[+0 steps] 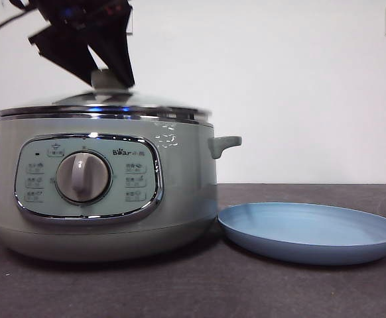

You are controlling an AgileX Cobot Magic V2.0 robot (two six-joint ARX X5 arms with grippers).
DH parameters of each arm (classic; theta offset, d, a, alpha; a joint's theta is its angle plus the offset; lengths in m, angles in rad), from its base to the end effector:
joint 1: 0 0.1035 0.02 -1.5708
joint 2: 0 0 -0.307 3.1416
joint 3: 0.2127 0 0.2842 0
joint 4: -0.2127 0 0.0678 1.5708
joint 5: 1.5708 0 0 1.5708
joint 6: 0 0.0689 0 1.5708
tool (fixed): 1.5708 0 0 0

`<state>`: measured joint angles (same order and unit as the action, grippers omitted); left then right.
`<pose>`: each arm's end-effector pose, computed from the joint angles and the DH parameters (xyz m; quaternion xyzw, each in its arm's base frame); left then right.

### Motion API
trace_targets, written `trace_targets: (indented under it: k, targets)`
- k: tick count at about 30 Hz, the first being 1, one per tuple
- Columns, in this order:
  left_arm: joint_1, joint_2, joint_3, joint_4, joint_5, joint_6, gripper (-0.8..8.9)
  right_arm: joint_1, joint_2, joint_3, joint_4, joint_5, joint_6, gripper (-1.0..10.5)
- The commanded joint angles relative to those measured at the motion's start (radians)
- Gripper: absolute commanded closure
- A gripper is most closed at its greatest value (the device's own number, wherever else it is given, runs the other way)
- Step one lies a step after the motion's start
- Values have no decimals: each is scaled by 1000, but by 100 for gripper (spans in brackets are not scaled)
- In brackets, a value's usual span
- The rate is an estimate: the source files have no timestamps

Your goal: Take the pumpkin out from the steamer,put the pumpkin in the blue plate,close the lid

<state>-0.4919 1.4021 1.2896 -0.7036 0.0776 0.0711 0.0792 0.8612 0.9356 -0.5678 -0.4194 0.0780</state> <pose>0.3013 -0.1675 0.3351 0.1129 0.3789 -0.2715 0.8775 0.2048 0.0444 0.3550 0.0780 0.2498 0.2297 0.9374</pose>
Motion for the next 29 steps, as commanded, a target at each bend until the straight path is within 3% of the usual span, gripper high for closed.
trace_targets:
  k: [1,7,14,16,22,29]
  targets:
    - [0,-93,10,44,-35,11,821,5,11,3,13,-5,-8,506]
    - [0,-255,10,35,-93,8,821,58,63,3,53,-72,-8,506]
    - [0,-451,10,-42,-234,8,821,217,211,66,92,-68,-14,493]
    - [0,-498,10,-66,-277,8,821,264,267,111,92,-65,-27,435]
    - [0,-622,10,-137,-419,7,821,414,462,300,42,35,-78,371]
    - [0,-713,10,-208,-475,-8,821,572,726,616,-149,166,-171,338]
